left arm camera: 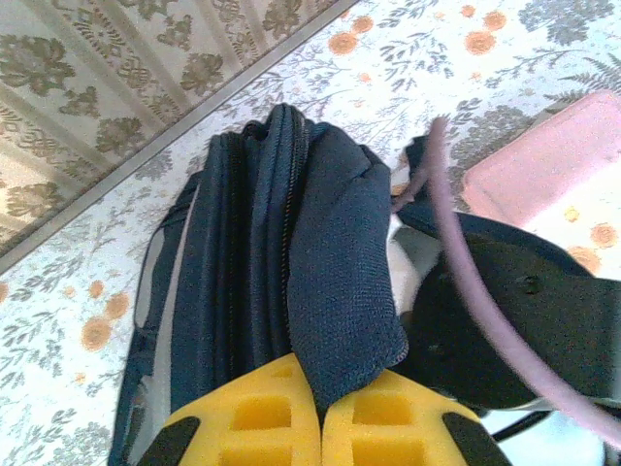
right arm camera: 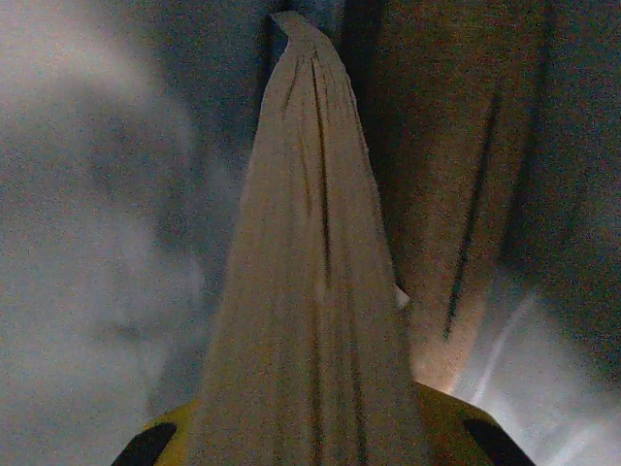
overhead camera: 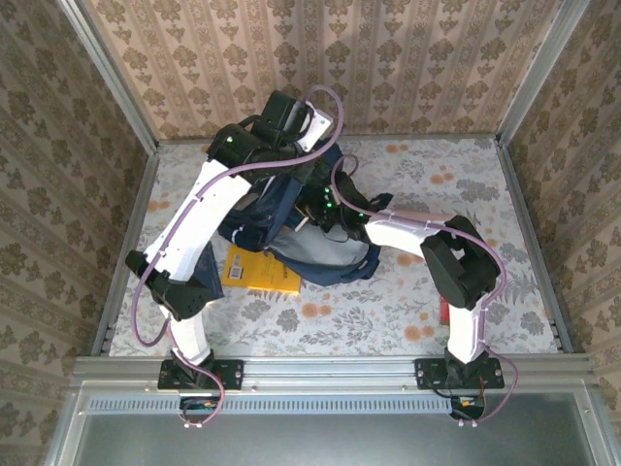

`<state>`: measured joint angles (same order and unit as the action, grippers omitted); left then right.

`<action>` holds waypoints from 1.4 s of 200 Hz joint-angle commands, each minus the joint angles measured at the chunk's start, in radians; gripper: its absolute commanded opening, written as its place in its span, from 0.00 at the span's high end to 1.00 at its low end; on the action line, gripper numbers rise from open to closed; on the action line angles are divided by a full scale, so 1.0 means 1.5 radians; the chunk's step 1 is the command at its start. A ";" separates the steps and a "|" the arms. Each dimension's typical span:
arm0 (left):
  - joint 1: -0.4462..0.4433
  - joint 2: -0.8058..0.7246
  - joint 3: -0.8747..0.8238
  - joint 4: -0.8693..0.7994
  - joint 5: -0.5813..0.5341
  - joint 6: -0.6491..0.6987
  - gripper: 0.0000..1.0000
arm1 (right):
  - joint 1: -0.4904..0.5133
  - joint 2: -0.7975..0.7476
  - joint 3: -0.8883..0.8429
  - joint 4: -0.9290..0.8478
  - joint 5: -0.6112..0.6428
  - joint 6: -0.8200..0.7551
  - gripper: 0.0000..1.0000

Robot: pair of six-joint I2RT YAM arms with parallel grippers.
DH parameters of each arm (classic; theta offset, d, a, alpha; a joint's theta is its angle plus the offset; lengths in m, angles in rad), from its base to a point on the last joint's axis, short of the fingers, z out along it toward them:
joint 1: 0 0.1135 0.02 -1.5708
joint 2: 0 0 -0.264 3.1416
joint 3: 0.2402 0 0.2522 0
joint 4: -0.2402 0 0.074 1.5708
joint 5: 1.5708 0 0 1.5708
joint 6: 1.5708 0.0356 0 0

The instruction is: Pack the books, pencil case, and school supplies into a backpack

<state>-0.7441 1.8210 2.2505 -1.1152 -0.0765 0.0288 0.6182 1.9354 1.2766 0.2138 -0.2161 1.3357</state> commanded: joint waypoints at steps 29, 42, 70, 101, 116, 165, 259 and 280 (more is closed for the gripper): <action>0.004 -0.036 0.005 0.148 0.097 -0.072 1.00 | 0.028 0.111 0.142 -0.045 0.071 0.077 0.87; 0.007 -0.031 0.006 0.155 0.102 -0.076 1.00 | 0.032 0.146 0.172 -0.027 0.090 0.103 0.76; 0.053 -0.019 -0.008 0.146 0.112 -0.093 1.00 | 0.028 0.204 0.242 0.032 0.025 0.097 0.58; 0.106 -0.057 -0.089 0.197 0.141 -0.112 1.00 | 0.024 0.148 0.219 0.052 -0.014 -0.015 0.30; 0.124 -0.063 -0.105 0.211 0.152 -0.119 1.00 | 0.015 0.115 0.183 0.073 -0.040 -0.052 0.19; 0.144 -0.055 -0.135 0.229 0.163 -0.124 1.00 | -0.015 -0.003 0.058 0.105 -0.119 -0.135 0.11; 0.143 0.019 -0.213 0.274 0.291 -0.203 1.00 | -0.124 -0.351 -0.225 -0.201 0.028 -0.347 0.22; 0.112 0.035 -0.255 0.295 0.312 -0.225 1.00 | -0.160 -0.429 -0.239 -0.385 0.181 -0.355 0.21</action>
<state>-0.5308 1.8301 1.9301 -0.7597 0.3176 -0.2440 0.4240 1.4113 0.9432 -0.0219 -0.2104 0.8684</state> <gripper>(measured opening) 0.047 0.786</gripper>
